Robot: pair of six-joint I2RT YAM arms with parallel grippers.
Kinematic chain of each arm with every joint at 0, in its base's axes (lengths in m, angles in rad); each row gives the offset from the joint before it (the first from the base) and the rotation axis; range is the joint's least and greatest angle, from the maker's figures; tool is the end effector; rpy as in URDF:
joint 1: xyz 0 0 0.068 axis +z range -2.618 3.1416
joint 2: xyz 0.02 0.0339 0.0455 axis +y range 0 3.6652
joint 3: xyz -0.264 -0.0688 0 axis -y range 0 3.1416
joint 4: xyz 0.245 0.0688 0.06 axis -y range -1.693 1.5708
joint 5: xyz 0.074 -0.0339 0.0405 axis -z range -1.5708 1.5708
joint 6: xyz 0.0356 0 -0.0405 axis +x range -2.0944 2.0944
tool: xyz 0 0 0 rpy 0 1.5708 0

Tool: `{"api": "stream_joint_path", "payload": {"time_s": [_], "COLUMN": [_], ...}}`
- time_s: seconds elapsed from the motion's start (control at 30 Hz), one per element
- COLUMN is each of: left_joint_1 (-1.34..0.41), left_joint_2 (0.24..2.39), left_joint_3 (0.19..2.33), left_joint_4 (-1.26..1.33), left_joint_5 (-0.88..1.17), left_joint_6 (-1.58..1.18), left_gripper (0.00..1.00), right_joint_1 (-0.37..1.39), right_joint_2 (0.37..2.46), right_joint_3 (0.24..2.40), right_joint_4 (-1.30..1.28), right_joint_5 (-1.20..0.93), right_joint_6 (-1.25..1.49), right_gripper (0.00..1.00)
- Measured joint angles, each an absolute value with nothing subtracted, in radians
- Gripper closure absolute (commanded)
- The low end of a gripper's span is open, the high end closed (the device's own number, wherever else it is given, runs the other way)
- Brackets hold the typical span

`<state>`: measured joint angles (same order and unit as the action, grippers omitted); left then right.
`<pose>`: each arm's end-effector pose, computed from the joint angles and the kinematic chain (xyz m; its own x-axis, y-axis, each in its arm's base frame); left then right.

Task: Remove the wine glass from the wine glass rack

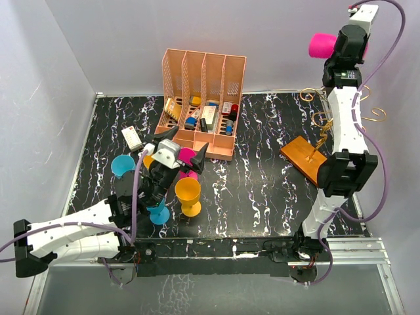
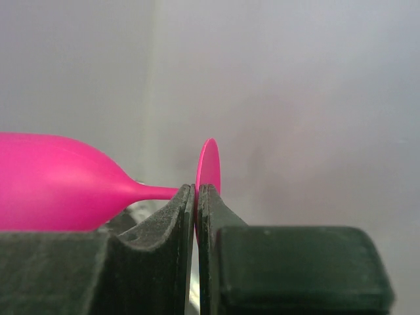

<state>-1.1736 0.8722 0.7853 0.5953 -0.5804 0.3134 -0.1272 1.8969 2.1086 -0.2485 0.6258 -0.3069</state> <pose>0.0916 -0.1678 0.4047 0.3597 -0.1911 -0.9133 0.4993 0.8663 0.0154 0.4281 -0.0758 0.4699 -0.2413 -0.2160 -0.9461 0.6405 0.6970 -0.3224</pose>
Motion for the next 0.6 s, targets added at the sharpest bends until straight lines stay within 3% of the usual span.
{"api": "stream_joint_path", "payload": {"time_s": [0.13,0.37,0.6], "left_joint_1": [-1.173,-1.163,-1.154], "left_joint_2": [0.904,0.959,1.01], "left_joint_3": [0.785,0.785,0.789], "left_joint_4": [0.586,0.559,0.536], "left_joint_5": [-0.58,-0.58,-0.575], "left_joint_6": [0.31,0.303,0.292], "left_gripper": [0.03,0.03,0.03], "right_joint_1": [-0.124,-0.123,-0.12], "right_joint_2": [1.827,1.505,1.331], "right_joint_3": [2.04,1.57,1.264], "right_joint_4": [-0.217,0.105,0.318], "right_joint_5": [0.464,0.068,-0.243], "right_joint_6": [-0.023,0.487,0.85], "right_gripper": [0.92,0.92,0.92]}}
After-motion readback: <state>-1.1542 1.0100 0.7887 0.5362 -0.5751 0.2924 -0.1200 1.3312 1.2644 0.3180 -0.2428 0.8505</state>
